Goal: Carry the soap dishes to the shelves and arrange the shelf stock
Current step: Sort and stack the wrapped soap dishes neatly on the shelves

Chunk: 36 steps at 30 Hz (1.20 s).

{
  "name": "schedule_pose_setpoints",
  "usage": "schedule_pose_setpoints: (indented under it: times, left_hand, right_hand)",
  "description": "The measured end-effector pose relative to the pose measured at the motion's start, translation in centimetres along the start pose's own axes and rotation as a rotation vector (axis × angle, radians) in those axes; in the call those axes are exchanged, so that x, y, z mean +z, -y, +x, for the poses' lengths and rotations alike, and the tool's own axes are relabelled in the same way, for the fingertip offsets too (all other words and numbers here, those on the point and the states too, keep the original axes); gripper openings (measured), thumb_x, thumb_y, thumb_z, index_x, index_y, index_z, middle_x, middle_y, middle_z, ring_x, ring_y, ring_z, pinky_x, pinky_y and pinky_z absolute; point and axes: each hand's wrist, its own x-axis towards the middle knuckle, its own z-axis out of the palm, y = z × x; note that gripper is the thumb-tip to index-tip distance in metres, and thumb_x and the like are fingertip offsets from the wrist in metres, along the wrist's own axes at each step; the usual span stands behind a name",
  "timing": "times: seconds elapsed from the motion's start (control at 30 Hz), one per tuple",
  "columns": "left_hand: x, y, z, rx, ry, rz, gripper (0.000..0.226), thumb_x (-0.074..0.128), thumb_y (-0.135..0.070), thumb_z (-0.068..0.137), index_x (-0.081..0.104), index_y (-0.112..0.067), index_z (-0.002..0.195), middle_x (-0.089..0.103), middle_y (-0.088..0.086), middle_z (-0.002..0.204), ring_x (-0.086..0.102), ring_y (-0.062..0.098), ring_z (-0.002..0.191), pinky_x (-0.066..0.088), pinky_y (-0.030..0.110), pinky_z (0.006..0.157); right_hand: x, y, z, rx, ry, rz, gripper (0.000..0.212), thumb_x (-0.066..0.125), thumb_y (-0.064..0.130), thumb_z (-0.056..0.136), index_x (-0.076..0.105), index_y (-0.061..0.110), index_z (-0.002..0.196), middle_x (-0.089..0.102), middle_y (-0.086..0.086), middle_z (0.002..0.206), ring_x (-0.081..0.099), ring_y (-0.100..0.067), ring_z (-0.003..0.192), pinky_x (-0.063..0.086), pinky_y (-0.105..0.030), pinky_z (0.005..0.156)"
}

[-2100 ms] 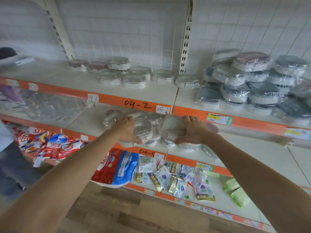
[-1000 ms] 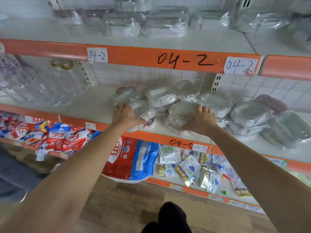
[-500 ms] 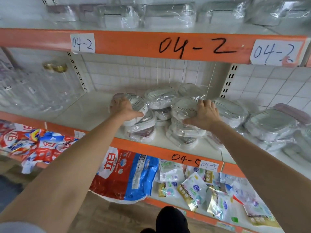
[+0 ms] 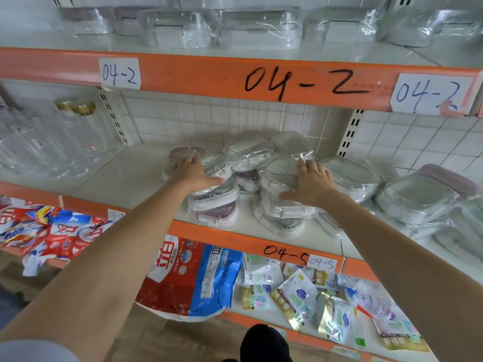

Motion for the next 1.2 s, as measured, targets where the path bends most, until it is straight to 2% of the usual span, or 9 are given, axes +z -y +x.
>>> schedule_pose_setpoints:
  times: [0.17, 0.37, 0.47, 0.67, 0.77, 0.87, 1.0, 1.13, 1.2]
  left_hand:
    - [-1.5, -0.4, -1.3, 0.079, -0.1, 0.016, 0.101, 0.065, -0.064, 0.077, 0.028, -0.002, 0.147, 0.027, 0.014, 0.154, 0.026, 0.028, 0.141, 0.028, 0.036, 0.111]
    - [-2.4, -1.2, -5.2, 0.278, -0.086, 0.104, 0.069, 0.066, -0.049, 0.083, 0.046, -0.005, 0.132, 0.043, 0.009, 0.138, 0.038, 0.025, 0.129, 0.033, 0.035, 0.104]
    - [-2.4, -1.0, -7.1, 0.359, -0.02, 0.163, 0.073, 0.067, -0.047, 0.084, 0.042, -0.002, 0.136, 0.041, 0.01, 0.14, 0.037, 0.025, 0.131, 0.034, 0.035, 0.11]
    - [-4.1, -0.7, -9.7, 0.419, 0.004, 0.207, 0.065, 0.062, -0.044, 0.088, 0.043, -0.003, 0.135, 0.042, 0.008, 0.138, 0.042, 0.022, 0.126, 0.04, 0.032, 0.104]
    - [-4.8, -0.8, -11.0, 0.425, 0.089, 0.209, 0.055, 0.06, -0.038, 0.089, 0.049, -0.003, 0.13, 0.047, 0.009, 0.134, 0.045, 0.022, 0.123, 0.045, 0.035, 0.099]
    - [-6.0, -1.5, -12.9, 0.464, 0.271, 0.225, 0.044, 0.06, -0.034, 0.088, 0.057, -0.004, 0.121, 0.054, 0.008, 0.123, 0.051, 0.023, 0.116, 0.046, 0.037, 0.094]
    - [-7.9, -1.9, -15.0, 0.502, 0.425, 0.27, 0.027, 0.065, -0.035, 0.082, 0.062, -0.009, 0.087, 0.06, 0.008, 0.094, 0.059, 0.025, 0.09, 0.051, 0.038, 0.079]
    - [-10.3, -2.1, -17.4, 0.529, 0.485, 0.253, 0.032, 0.064, -0.035, 0.086, 0.059, -0.006, 0.1, 0.056, 0.007, 0.1, 0.055, 0.025, 0.093, 0.045, 0.035, 0.077]
    - [-11.8, -2.2, -18.2, 0.543, 0.482, 0.225, 0.03, 0.065, -0.035, 0.087, 0.058, -0.007, 0.095, 0.055, 0.005, 0.091, 0.054, 0.023, 0.087, 0.043, 0.033, 0.072]
  right_hand:
    - [-0.8, 0.6, -1.0, 0.002, -0.007, -0.014, 0.111, 0.056, 0.069, 0.078, 0.001, 0.006, 0.151, 0.004, -0.011, 0.159, 0.006, -0.028, 0.146, 0.009, -0.04, 0.118]
    - [-2.3, 2.8, -3.3, -0.155, -0.141, -0.078, 0.073, 0.056, 0.054, 0.087, 0.034, 0.01, 0.14, 0.039, -0.008, 0.141, 0.033, -0.025, 0.131, 0.026, -0.038, 0.11]
    - [-2.6, 3.9, -5.0, -0.206, -0.014, -0.011, 0.063, 0.058, 0.045, 0.089, 0.039, 0.008, 0.136, 0.043, -0.009, 0.136, 0.037, -0.025, 0.128, 0.032, -0.035, 0.107]
    - [-4.3, 5.1, -8.2, -0.226, 0.159, -0.04, 0.06, 0.058, 0.042, 0.09, 0.038, 0.007, 0.135, 0.043, -0.01, 0.135, 0.039, -0.025, 0.127, 0.036, -0.034, 0.1]
    - [-5.4, 5.4, -9.9, -0.227, 0.199, -0.036, 0.06, 0.057, 0.041, 0.091, 0.037, 0.007, 0.136, 0.042, -0.01, 0.136, 0.038, -0.025, 0.128, 0.036, -0.035, 0.101]
    - [-6.6, 5.8, -11.9, -0.232, 0.23, -0.03, 0.061, 0.058, 0.041, 0.091, 0.036, 0.009, 0.138, 0.042, -0.008, 0.138, 0.039, -0.024, 0.128, 0.035, -0.035, 0.101]
    - [-8.1, 6.4, -14.5, -0.253, 0.293, -0.004, 0.065, 0.059, 0.044, 0.09, 0.036, 0.009, 0.139, 0.044, -0.009, 0.135, 0.043, -0.026, 0.125, 0.039, -0.035, 0.097]
    - [-10.3, 7.4, -16.6, -0.279, 0.355, 0.072, 0.064, 0.063, 0.04, 0.088, 0.038, 0.009, 0.138, 0.047, -0.009, 0.134, 0.045, -0.024, 0.124, 0.039, -0.035, 0.1]
    - [-11.6, 8.1, -17.5, -0.297, 0.361, 0.098, 0.062, 0.064, 0.039, 0.087, 0.04, 0.01, 0.136, 0.049, -0.008, 0.133, 0.046, -0.023, 0.123, 0.04, -0.035, 0.099]
